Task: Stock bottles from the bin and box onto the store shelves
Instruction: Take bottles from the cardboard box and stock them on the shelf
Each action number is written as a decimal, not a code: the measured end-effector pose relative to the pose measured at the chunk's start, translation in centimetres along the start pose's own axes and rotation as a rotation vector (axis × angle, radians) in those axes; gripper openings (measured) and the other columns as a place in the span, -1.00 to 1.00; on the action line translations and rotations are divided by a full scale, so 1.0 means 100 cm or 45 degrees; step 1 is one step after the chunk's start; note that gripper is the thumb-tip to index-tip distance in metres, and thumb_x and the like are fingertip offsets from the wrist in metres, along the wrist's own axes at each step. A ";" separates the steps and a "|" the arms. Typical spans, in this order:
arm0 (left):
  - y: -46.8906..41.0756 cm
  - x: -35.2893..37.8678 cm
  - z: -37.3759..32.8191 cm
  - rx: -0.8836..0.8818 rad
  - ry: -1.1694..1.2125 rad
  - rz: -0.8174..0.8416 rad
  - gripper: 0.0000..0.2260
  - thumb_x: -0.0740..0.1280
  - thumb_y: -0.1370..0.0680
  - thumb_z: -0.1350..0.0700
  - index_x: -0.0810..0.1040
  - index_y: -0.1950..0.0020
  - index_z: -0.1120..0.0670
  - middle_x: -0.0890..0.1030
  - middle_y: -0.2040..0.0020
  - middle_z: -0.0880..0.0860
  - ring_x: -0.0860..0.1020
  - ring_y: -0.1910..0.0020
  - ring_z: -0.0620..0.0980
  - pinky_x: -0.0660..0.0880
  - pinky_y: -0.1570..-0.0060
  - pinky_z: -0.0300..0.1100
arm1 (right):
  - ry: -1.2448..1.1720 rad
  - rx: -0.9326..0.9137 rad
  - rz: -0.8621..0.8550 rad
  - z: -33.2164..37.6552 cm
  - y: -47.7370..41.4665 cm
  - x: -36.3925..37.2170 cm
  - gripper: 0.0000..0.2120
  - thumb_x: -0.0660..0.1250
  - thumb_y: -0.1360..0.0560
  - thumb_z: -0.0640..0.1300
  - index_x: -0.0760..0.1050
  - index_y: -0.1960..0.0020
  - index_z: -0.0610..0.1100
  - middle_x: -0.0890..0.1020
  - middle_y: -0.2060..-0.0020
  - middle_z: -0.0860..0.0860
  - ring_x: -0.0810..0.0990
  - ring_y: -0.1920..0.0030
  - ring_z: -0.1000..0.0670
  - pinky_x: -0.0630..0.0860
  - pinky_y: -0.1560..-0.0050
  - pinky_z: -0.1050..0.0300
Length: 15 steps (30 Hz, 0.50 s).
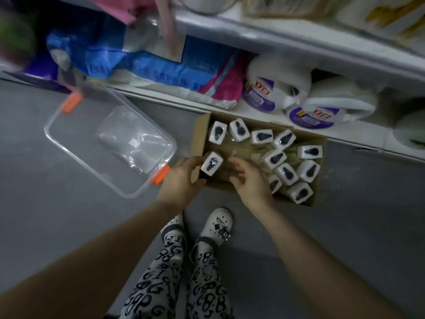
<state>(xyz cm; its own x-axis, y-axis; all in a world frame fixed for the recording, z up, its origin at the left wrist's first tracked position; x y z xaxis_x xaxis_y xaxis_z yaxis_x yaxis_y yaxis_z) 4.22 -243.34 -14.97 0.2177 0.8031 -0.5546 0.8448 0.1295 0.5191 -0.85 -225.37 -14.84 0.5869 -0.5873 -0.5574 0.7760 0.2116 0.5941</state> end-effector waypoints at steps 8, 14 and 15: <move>-0.050 0.069 0.068 -0.032 -0.035 -0.078 -0.50 0.48 -0.44 0.20 0.49 -0.37 0.07 0.53 -0.23 0.11 0.54 -0.16 0.11 0.51 -0.15 -0.01 | 0.110 -0.060 0.090 -0.049 -0.064 0.063 -0.39 0.37 -0.53 -0.29 0.33 -0.49 0.08 0.43 -0.41 0.06 0.44 -0.36 0.00 0.43 -0.37 -0.01; -0.079 0.106 0.093 0.003 -0.073 -0.151 -0.49 0.50 -0.42 0.17 0.49 -0.36 0.10 0.50 -0.26 0.11 0.52 -0.16 0.11 0.31 -0.07 -0.26 | 0.292 -0.191 0.107 -0.076 -0.105 0.091 -0.34 0.33 -0.51 -0.37 0.26 -0.53 0.01 0.29 -0.50 0.11 0.29 -0.45 0.09 0.15 -0.30 0.36; -0.082 0.112 0.096 0.012 -0.078 -0.160 -0.47 0.51 -0.41 0.16 0.49 -0.37 0.11 0.49 -0.25 0.12 0.52 -0.17 0.13 0.31 -0.08 -0.26 | 0.316 -0.213 0.120 -0.079 -0.112 0.094 -0.32 0.31 -0.50 -0.39 0.26 -0.53 0.00 0.27 -0.51 0.10 0.27 -0.46 0.09 0.13 -0.32 0.37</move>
<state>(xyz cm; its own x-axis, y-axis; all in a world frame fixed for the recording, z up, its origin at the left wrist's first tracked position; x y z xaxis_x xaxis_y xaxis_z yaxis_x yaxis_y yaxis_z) 4.45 -241.02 -31.69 0.1387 0.7441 -0.6536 0.8720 0.2211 0.4368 -2.14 -227.09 -31.32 0.6807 -0.3549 -0.6408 0.7305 0.3939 0.5579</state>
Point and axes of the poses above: each hand's wrist, its own y-axis away from the middle knuckle, its own x-axis out of the palm, z = x × y, the point moved 4 cm from there along -y, towards the middle knuckle
